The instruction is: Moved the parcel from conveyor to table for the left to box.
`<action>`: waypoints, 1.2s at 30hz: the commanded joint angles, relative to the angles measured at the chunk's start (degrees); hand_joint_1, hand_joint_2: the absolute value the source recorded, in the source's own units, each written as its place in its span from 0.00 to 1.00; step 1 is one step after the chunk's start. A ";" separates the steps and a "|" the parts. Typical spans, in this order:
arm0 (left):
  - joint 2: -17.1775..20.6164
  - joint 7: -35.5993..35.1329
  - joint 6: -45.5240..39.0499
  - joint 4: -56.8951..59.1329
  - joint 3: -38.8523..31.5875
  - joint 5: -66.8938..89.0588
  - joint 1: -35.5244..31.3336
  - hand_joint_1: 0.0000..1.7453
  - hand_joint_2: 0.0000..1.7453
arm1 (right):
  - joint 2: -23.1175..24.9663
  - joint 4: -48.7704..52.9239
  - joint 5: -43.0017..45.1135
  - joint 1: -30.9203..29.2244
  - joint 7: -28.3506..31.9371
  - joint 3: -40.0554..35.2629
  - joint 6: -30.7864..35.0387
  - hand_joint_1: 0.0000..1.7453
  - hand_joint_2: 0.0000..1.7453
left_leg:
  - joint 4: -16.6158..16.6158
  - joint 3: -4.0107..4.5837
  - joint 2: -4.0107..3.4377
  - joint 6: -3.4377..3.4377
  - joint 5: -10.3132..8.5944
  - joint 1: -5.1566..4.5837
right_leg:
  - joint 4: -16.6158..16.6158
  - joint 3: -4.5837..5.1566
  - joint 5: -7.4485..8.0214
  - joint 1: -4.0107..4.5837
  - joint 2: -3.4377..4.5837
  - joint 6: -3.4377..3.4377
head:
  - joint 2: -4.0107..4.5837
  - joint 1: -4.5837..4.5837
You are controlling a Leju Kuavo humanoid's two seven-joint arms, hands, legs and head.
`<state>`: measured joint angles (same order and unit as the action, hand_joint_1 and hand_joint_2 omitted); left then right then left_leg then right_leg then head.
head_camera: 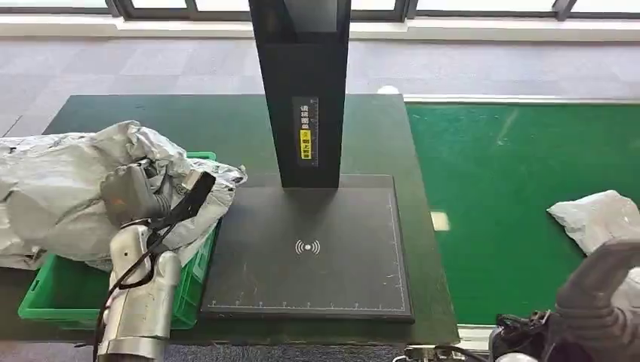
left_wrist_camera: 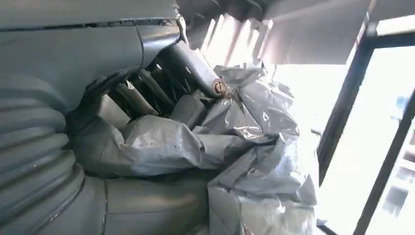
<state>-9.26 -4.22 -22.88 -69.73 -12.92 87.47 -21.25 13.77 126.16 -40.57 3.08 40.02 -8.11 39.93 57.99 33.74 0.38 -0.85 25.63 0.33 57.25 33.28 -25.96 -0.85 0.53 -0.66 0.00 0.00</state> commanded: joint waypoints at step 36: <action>-0.81 12.96 -15.98 -1.56 -5.35 -24.23 9.42 0.00 0.00 | 2.52 -21.96 2.11 -2.74 -0.02 -3.87 0.07 0.00 1.00 | -0.37 -0.48 -0.27 -0.10 0.05 -0.14 | -0.13 -0.34 -0.04 -0.13 0.23 0.12 | 0.00 -0.02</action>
<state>-6.71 7.76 -38.38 -60.33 -17.62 66.62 -20.71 13.42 112.06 -38.47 1.25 40.00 -10.05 39.93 57.82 33.49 0.41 -0.95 25.66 0.18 57.31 33.07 -26.06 -1.00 0.54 -0.58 0.00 -0.02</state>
